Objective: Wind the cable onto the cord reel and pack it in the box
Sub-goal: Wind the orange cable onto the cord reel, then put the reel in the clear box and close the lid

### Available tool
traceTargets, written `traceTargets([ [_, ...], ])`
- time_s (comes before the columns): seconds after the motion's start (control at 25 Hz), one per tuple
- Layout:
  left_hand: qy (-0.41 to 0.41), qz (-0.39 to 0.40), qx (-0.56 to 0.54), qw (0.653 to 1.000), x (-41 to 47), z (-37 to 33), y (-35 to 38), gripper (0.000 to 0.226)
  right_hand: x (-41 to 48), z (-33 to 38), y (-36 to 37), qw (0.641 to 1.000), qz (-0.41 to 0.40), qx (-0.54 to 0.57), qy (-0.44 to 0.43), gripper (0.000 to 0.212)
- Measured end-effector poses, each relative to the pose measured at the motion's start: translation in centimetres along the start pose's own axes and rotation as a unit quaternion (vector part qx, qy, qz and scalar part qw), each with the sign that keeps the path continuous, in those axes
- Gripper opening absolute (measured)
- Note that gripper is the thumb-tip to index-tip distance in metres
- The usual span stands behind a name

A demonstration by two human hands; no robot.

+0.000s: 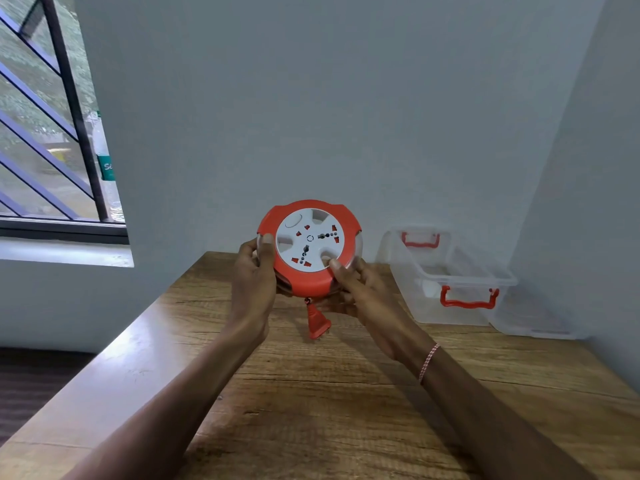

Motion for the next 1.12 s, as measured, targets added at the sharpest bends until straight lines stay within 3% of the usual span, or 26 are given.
traceTargets([
  [0.24, -0.011, 0.026, -0.020, 0.999, -0.4, -0.2, 0.6, 0.041, -0.1, 0.3, -0.1, 0.999, 0.010, -0.039, 0.006, 0.066],
  [0.36, -0.018, 0.046, -0.036, 0.998, -0.5, -0.1, 0.4, 0.047, -0.2, -0.1, -0.3, 0.999, 0.010, -0.049, 0.001, 0.057],
  [0.52, -0.029, 0.091, -0.052, 0.994, -0.4, 1.1, 0.2, 0.052, -0.2, -1.5, -1.5, 0.999, -0.042, -0.033, -0.008, 0.050],
  [0.6, -0.045, 0.103, -0.045, 0.993, -0.8, 1.7, 0.3, 0.052, -0.4, -2.5, -2.1, 0.997, -0.062, -0.030, 0.017, 0.059],
  [0.76, -0.097, 0.104, -0.037, 0.989, -1.4, 1.7, 0.3, 0.050, -1.0, -2.8, -3.0, 0.986, -0.145, -0.047, 0.070, 0.056],
  [0.96, -0.173, 0.070, -0.018, 0.982, -0.7, -1.8, 0.8, 0.043, -0.9, 1.1, -2.9, 0.972, -0.165, -0.001, 0.168, 0.047],
  [1.12, -0.238, 0.039, -0.021, 0.970, 1.4, -7.3, 2.7, 0.056, 0.2, 8.3, -5.6, 0.961, -0.186, -0.073, 0.192, 0.026],
])
Point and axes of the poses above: each hand's wrist, its own x-axis towards the middle knuckle, its own y-axis out of the palm, z = x × y, the point moved 3 cm from there along x, towards the middle knuckle, and after that the axes turned 7 degrees about -x, right-handed, at the moved point
